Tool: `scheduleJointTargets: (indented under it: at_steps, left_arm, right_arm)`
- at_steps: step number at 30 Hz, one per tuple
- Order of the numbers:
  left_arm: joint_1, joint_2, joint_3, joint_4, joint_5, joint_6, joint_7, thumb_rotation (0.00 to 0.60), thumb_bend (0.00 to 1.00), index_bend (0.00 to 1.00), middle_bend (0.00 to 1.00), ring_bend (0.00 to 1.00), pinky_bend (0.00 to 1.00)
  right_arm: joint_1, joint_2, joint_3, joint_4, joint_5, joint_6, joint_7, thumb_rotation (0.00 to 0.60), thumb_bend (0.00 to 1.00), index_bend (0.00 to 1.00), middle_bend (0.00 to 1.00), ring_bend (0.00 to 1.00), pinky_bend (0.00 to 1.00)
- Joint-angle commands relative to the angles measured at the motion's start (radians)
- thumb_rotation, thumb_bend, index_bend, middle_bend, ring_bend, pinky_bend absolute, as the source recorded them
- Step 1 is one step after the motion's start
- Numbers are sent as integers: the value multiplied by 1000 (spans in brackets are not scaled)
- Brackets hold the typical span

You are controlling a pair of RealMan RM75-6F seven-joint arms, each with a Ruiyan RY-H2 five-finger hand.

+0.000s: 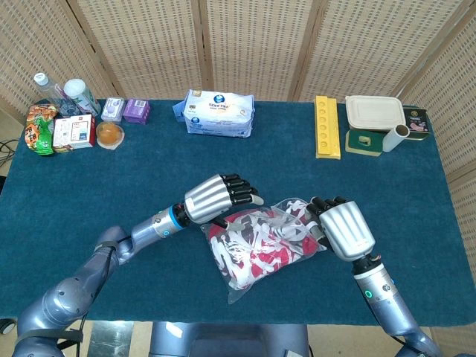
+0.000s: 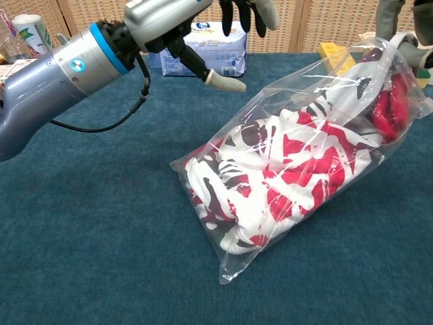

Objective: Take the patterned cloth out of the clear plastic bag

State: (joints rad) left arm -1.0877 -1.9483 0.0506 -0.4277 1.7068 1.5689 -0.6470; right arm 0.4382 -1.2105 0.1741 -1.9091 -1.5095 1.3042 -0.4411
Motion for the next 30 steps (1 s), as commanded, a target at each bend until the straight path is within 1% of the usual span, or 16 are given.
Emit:
scheduleJointTargets:
  at_steps: [1,4,5,6,8,10,12,14,18,19,20,27,30]
  left_arm:
    - [37,89,-1,-92,-17,-39,44,600,49,329,396,402,458]
    - [58,181,17,-204,-23,-108,74,598,49,330,397,401,443]
    - [61,201,22,-230,-25,-126,82,587,48,329,397,391,427]
    - [66,241,32,-286,-29,-168,103,577,48,331,397,379,413]
    - [71,319,56,-398,-37,-253,144,539,49,352,389,330,364]
    - [70,399,83,-515,-49,-354,197,522,49,392,362,285,324]
    - [65,456,93,-607,-71,-440,257,511,49,431,329,236,284]
    - [59,487,94,-664,-95,-512,310,490,49,442,288,179,241]
    - [53,508,83,-732,-132,-600,373,489,78,444,230,109,201]
    - [47,506,84,-743,-138,-636,409,489,89,445,216,94,195]
    - [47,501,78,-750,-146,-650,434,492,98,446,206,83,189]
    - [60,464,44,-766,-183,-696,519,491,124,462,197,72,186]
    - [69,421,26,-747,-194,-703,545,488,152,477,197,72,187]
  right_arm:
    - [-2,2,1,9,7,0,8,600,631,720,505,648,626]
    - [-3,2,-3,18,8,0,16,600,632,721,505,648,627]
    - [-3,1,-4,19,8,-1,18,600,633,721,505,648,627]
    - [-3,0,-6,21,8,-2,21,600,633,721,505,648,627]
    - [-3,-1,-9,26,8,-4,24,600,633,721,505,648,628]
    - [-4,-3,-12,31,9,-4,28,600,633,722,505,648,629]
    - [-5,-3,-16,34,9,-6,31,600,633,722,505,648,629]
    - [-5,-4,-18,37,10,-8,32,600,634,723,505,648,629]
    - [-4,-6,-22,39,9,-12,32,600,634,725,506,649,630]
    - [-3,-9,-24,40,10,-15,33,600,635,726,506,649,630]
    - [-2,-10,-24,41,11,-17,33,600,635,726,506,649,630]
    - [-3,-11,-28,43,10,-16,36,600,636,727,507,649,630]
    - [-3,-10,-29,46,9,-17,42,600,636,727,508,649,631]
